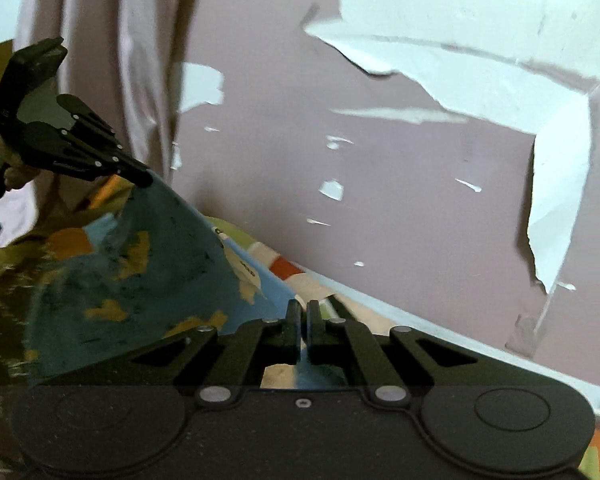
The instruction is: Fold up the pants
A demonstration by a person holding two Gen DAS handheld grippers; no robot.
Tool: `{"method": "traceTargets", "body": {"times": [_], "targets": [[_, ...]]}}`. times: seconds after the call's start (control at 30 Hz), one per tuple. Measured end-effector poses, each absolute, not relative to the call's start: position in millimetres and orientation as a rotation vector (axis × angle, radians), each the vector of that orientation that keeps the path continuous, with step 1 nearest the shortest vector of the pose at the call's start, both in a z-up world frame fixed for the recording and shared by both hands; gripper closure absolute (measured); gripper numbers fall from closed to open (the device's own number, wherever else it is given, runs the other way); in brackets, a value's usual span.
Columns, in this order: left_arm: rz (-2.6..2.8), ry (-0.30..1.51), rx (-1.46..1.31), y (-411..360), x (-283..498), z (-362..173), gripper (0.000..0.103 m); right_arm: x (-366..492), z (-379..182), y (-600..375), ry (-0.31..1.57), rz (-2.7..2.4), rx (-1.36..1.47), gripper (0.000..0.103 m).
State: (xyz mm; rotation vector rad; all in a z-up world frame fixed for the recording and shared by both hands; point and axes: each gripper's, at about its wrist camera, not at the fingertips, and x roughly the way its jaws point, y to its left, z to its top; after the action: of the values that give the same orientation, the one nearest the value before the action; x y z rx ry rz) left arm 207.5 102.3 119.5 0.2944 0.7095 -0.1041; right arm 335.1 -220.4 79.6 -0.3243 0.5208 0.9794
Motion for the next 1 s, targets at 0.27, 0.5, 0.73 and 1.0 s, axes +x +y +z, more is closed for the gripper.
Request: {"method": "traceTargets", "body": {"times": [0.27, 0.5, 0.73, 1.0], "targets": [[-0.175, 0.663, 0.38, 76.3, 115.6, 112.7, 0.101, 241.0, 68.1, -248.5, 0.523, 1.01, -0.298, 0.102], [-0.286, 0.743, 0.424, 67.9, 74.2, 60.5, 0.101, 179.3, 25.0, -257.3, 0.614, 0.998, -0.352, 0.102], [-0.295, 0.785, 0.479, 62.3, 54.5, 22.4, 0.101, 153.9, -2.6, -254.1, 0.649, 0.941, -0.335, 0.102], [-0.329, 0.812, 0.516, 57.2, 47.5, 16.6, 0.101, 150.4, 1.9, -258.9, 0.633, 0.945, -0.362, 0.102]]}}
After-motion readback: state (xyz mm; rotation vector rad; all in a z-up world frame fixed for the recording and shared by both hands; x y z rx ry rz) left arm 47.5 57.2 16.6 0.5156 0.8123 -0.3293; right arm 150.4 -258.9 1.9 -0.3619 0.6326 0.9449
